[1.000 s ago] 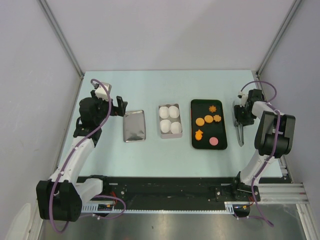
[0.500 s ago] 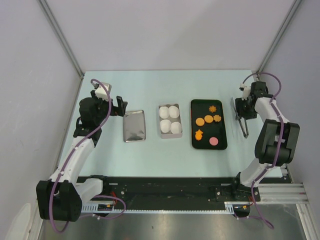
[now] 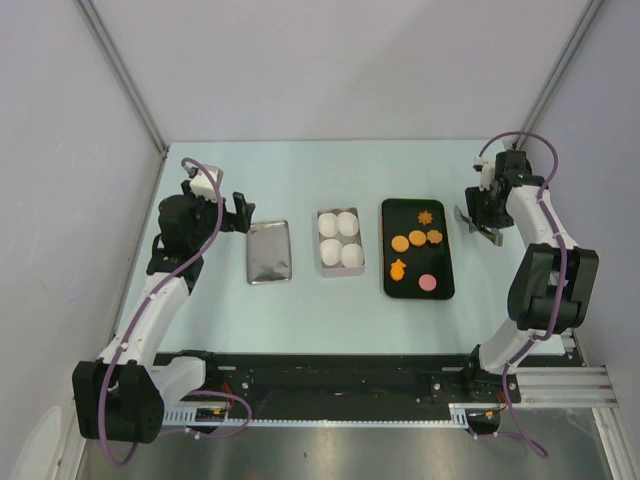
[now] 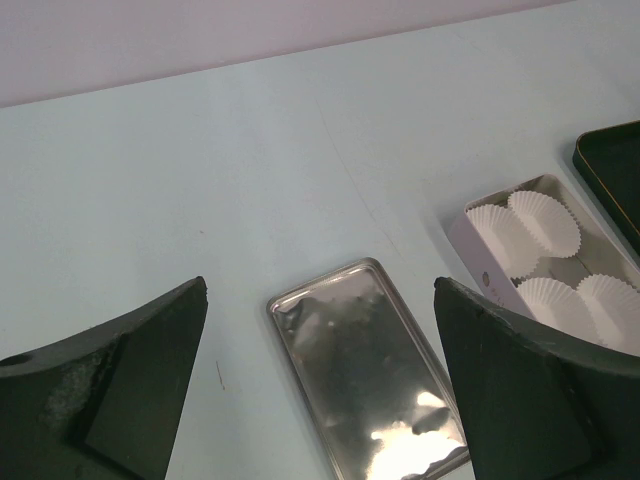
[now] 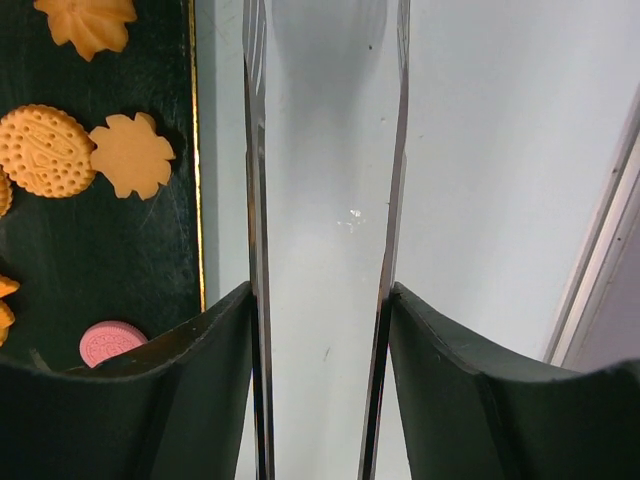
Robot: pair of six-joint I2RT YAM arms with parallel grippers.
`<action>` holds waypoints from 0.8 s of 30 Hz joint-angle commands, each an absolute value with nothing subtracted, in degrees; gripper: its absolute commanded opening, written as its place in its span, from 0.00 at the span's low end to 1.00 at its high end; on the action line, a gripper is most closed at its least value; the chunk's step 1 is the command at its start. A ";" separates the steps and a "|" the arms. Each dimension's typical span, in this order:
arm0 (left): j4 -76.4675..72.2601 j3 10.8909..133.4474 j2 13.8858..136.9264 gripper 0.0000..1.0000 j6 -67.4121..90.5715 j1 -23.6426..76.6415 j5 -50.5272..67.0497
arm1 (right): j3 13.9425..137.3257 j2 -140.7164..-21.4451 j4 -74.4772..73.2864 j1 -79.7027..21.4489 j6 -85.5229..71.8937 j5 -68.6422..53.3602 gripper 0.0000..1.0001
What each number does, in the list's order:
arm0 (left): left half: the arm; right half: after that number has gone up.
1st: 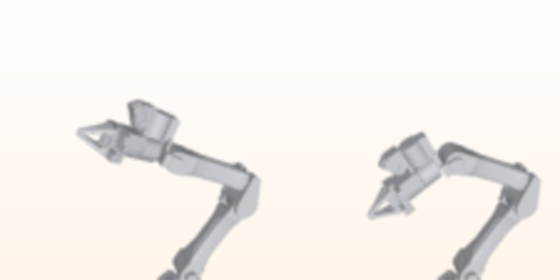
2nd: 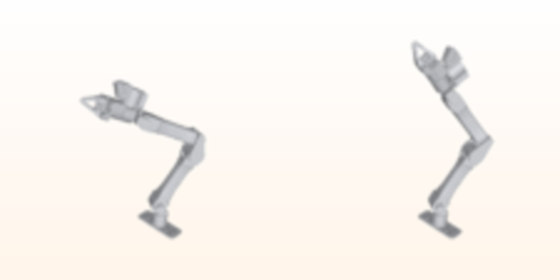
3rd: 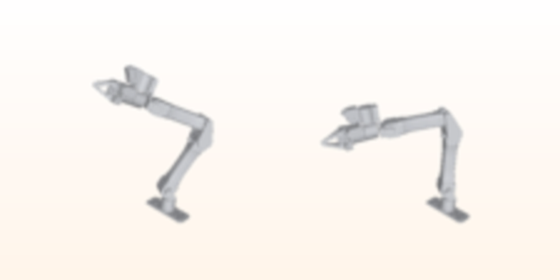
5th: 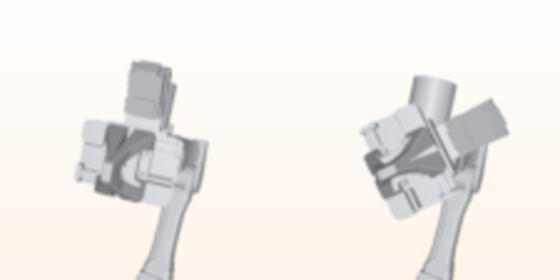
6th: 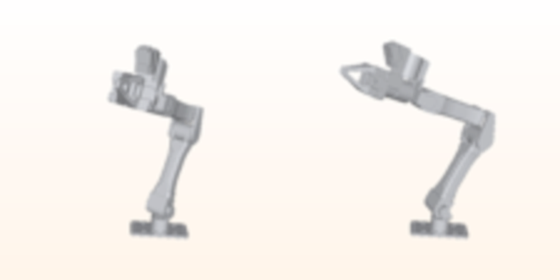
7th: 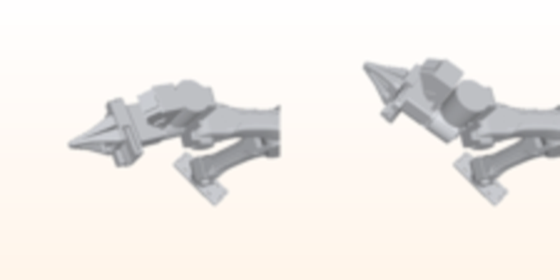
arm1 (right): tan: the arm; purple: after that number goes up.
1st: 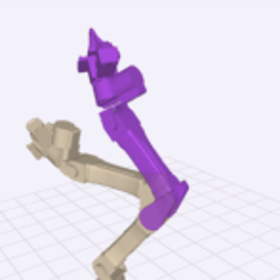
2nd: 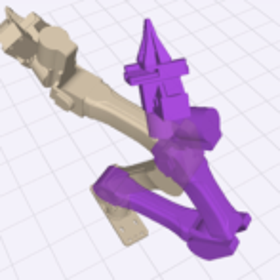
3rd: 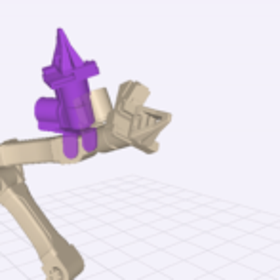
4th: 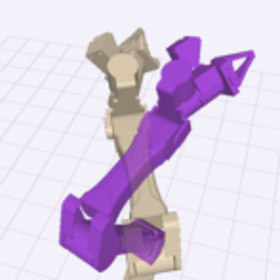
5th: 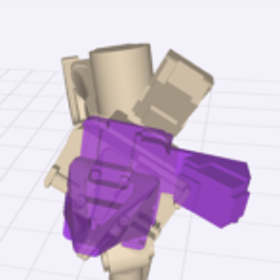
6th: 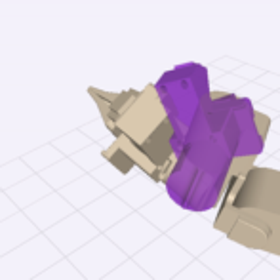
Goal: Pack the cookies
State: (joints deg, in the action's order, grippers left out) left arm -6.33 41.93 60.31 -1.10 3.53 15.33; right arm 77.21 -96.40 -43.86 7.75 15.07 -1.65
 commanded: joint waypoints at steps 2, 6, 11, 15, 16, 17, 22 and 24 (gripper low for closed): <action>-8.35 42.19 58.80 1.00 -1.41 3.69 16.17 | 81.65 -93.08 -46.05 6.86 15.64 0.00 0.57; -8.35 42.19 58.80 1.00 -1.49 3.69 16.00 | 82.18 -91.41 -46.58 6.24 15.82 0.00 0.57; -8.26 42.19 58.89 1.00 -1.76 3.69 15.82 | 82.09 -87.11 -47.46 4.22 15.38 -0.70 0.57; -8.17 42.19 59.06 1.00 -1.85 3.69 15.91 | 82.09 -84.56 -48.95 1.59 14.94 -1.84 0.58; -8.17 42.19 58.98 1.00 -1.93 3.69 16.00 | 82.00 -84.20 -49.13 0.54 14.85 -2.02 0.57; -8.26 42.19 58.97 1.00 -2.02 3.69 16.00 | 81.83 -84.03 -49.22 0.18 14.59 -2.02 0.58; -8.53 42.28 59.41 1.00 -2.37 3.60 15.82 | 80.86 -83.93 -48.34 -3.68 13.98 -1.85 0.57; -8.44 42.36 59.59 1.00 -2.55 3.69 15.82 | 80.25 -84.29 -47.90 -4.65 13.80 -1.32 0.57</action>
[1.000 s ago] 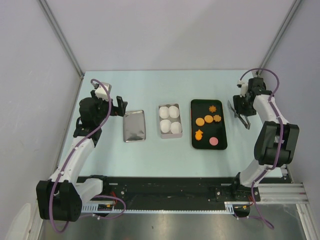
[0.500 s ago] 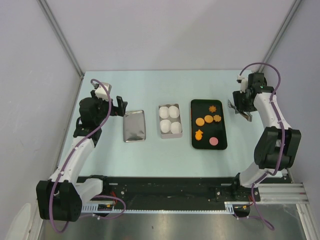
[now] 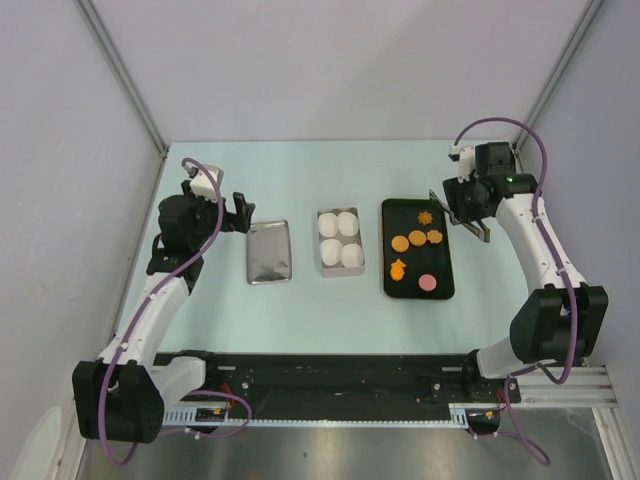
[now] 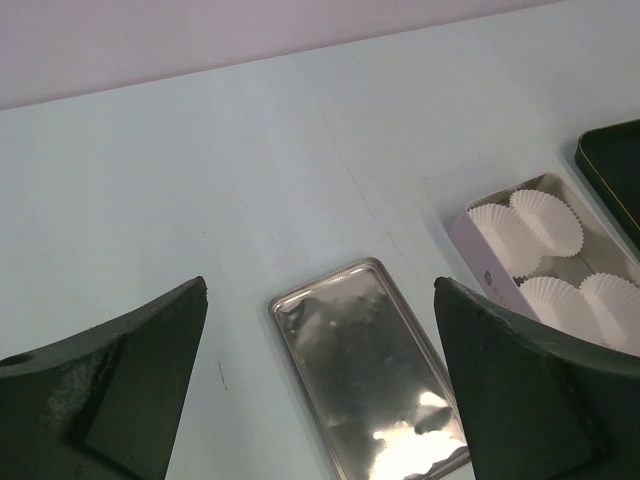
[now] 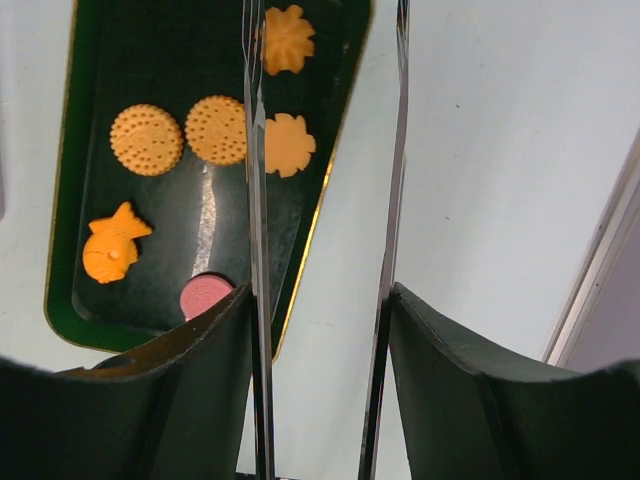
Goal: Pack the cookies
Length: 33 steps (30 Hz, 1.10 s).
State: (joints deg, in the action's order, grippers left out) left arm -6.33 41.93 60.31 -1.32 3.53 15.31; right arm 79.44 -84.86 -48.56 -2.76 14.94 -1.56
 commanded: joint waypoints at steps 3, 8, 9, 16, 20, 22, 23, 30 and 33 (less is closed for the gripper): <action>-8.44 42.01 59.59 1.00 -2.99 3.69 15.38 | 78.93 -83.68 -47.73 -6.67 14.06 -1.67 0.57; -8.44 41.92 59.85 1.00 -3.43 3.69 15.12 | 77.08 -82.27 -48.07 -9.49 14.85 -2.55 0.57; -8.35 41.92 59.94 1.00 -3.43 3.69 15.03 | 76.38 -82.09 -47.99 -10.36 15.03 -2.55 0.57; -8.17 41.84 60.12 1.00 -3.51 3.69 14.86 | 73.13 -81.12 -47.64 -14.15 15.56 -2.37 0.57; -8.00 41.84 60.12 1.00 -3.69 3.69 14.50 | 71.11 -80.16 -47.55 -16.52 15.38 -1.94 0.56; -8.00 41.84 60.29 1.00 -3.78 3.69 14.50 | 70.49 -79.98 -47.46 -17.22 15.29 -2.11 0.56; -8.00 41.84 60.29 1.00 -3.87 3.69 14.41 | 69.97 -79.89 -47.29 -17.40 15.38 -2.20 0.56; -8.00 41.66 60.82 0.99 -3.96 3.69 14.15 | 68.03 -79.72 -47.55 -18.46 15.73 -2.46 0.55; -7.91 41.84 60.82 1.00 -3.96 3.69 14.06 | 67.15 -79.54 -47.46 -18.46 16.00 -3.16 0.54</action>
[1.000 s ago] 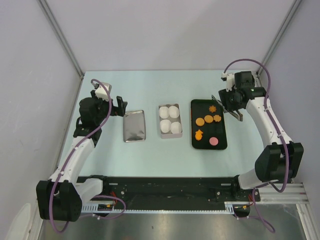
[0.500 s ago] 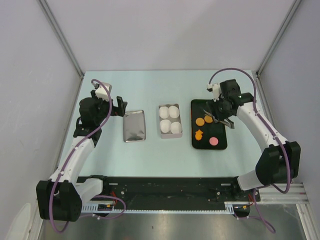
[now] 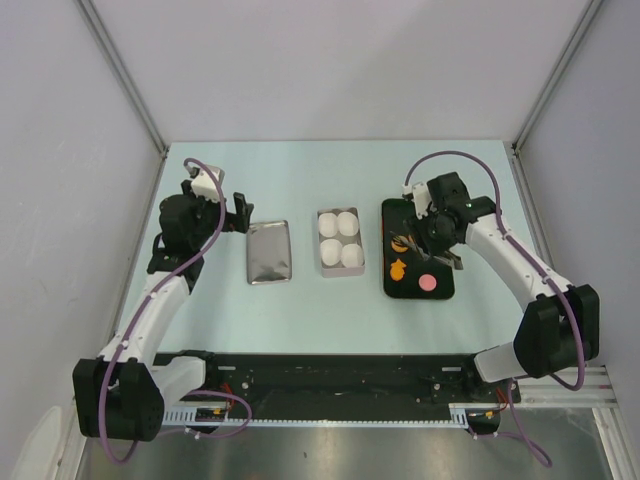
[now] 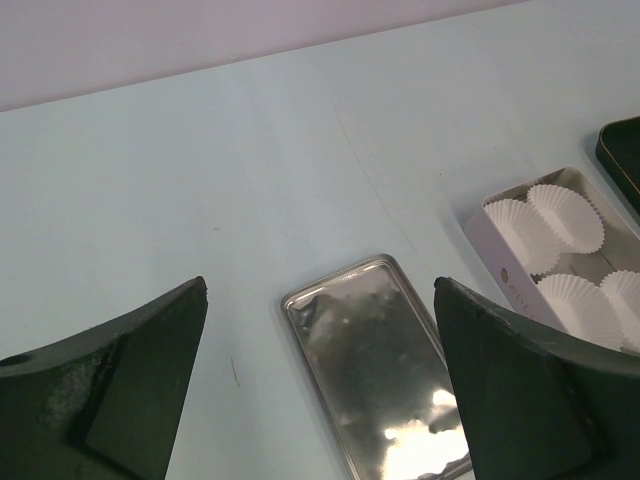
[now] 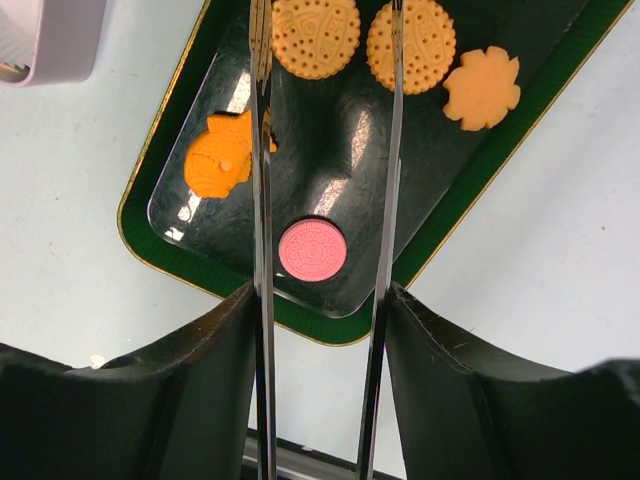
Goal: Pack the cookies
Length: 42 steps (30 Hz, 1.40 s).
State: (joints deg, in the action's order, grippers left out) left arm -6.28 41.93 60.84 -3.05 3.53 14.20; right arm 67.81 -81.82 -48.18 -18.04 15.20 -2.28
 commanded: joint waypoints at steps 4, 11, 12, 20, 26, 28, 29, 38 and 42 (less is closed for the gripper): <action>-7.91 41.84 60.56 1.00 -3.96 3.69 13.97 | 65.83 -79.45 -47.29 -18.37 16.35 -4.92 0.55; -7.82 41.84 60.73 1.00 -4.04 3.69 13.80 | 63.90 -79.19 -46.32 -18.37 16.61 -5.27 0.54; -7.82 41.84 60.73 1.00 -3.96 3.60 13.89 | 63.81 -79.19 -46.23 -18.37 16.61 -5.27 0.54; -7.82 41.66 60.73 1.00 -4.04 3.69 13.71 | 63.72 -79.80 -45.70 -18.37 16.96 -4.22 0.54; -7.91 41.66 60.56 1.00 -4.04 3.69 13.62 | 63.72 -80.16 -45.44 -17.49 17.14 -4.48 0.54; -7.91 41.66 60.64 1.00 -3.96 3.60 13.71 | 63.63 -80.07 -45.35 -17.23 17.14 -4.48 0.54; -7.91 41.66 60.64 1.00 -4.04 3.69 13.62 | 63.63 -80.16 -45.35 -16.79 17.23 -4.57 0.54; -8.00 41.57 60.73 1.00 -3.87 3.69 13.62 | 63.72 -80.33 -45.88 -15.47 17.84 -5.97 0.54; -8.00 41.49 60.65 1.00 -3.87 3.60 13.62 | 63.63 -80.42 -46.14 -15.29 17.75 -6.68 0.55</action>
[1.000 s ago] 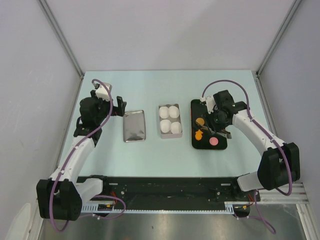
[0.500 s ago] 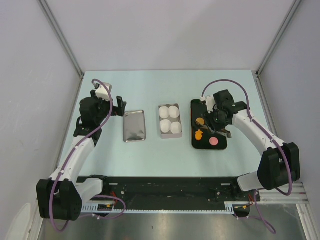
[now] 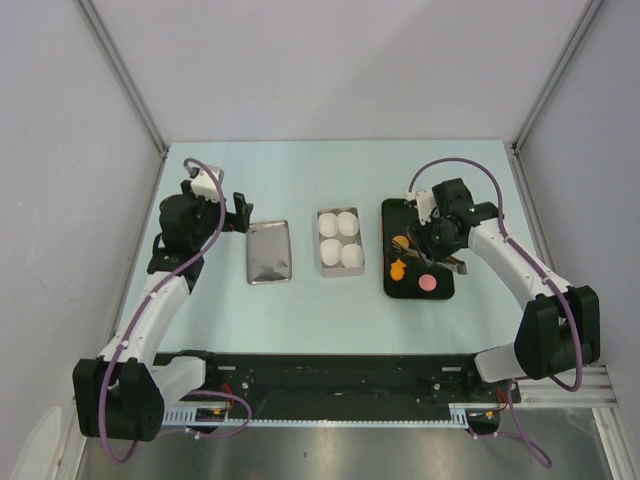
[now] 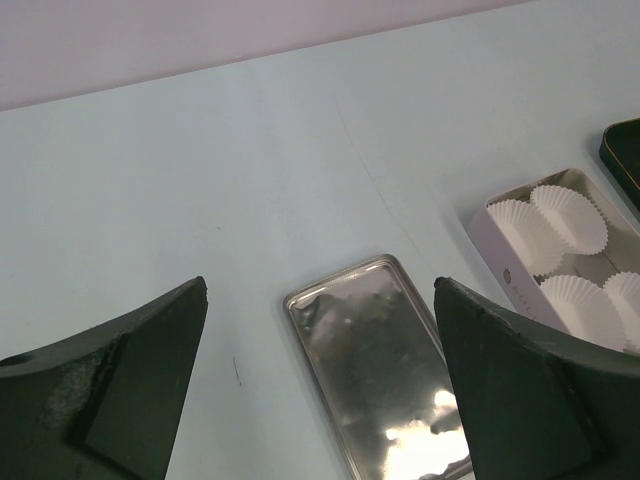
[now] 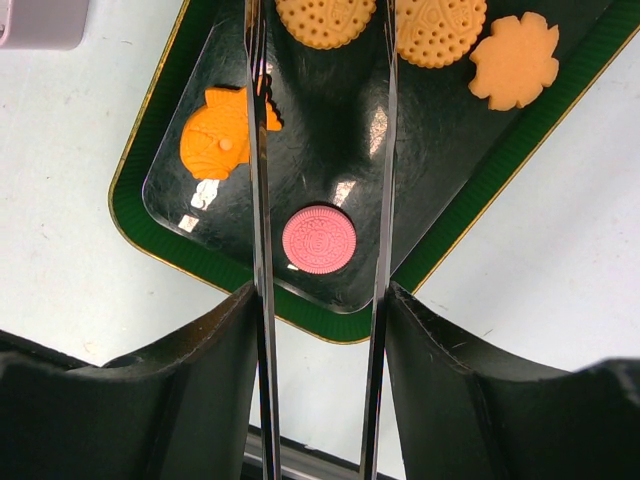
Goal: Pack the cookies
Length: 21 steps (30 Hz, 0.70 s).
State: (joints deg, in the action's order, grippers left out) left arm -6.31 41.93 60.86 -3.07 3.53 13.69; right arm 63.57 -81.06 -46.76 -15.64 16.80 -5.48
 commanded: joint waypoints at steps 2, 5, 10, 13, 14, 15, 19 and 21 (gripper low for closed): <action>-8.00 41.48 60.73 1.00 -3.87 3.69 13.62 | 63.54 -80.42 -46.23 -15.29 17.84 -6.77 0.54; -8.00 41.48 60.65 1.00 -3.87 3.60 13.62 | 63.37 -80.33 -46.41 -15.21 17.84 -6.59 0.54; -8.17 41.57 60.91 1.00 -3.60 3.69 13.62 | 63.11 -80.42 -46.23 -15.21 17.84 -6.42 0.54; -8.09 41.57 60.73 1.00 -3.78 3.69 13.62 | 63.11 -81.03 -46.05 -15.12 18.02 -6.50 0.54; -8.09 41.57 60.73 1.00 -3.78 3.69 13.45 | 63.11 -81.21 -45.79 -15.12 18.02 -6.42 0.54; -8.09 41.57 60.73 1.00 -3.87 3.69 13.36 | 63.11 -81.38 -45.70 -15.12 18.02 -6.42 0.54; -8.09 41.57 60.73 1.00 -3.78 3.69 13.36 | 63.11 -82.61 -44.91 -15.12 18.02 -6.50 0.54; -8.09 41.57 60.82 1.00 -3.78 3.69 13.36 | 63.11 -83.14 -44.65 -15.12 18.02 -6.59 0.54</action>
State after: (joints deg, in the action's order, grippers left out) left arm -6.31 41.91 60.86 -3.07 3.53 13.67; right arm 62.96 -82.02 -46.48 -15.35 17.28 -5.98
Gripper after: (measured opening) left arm 0.996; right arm 0.547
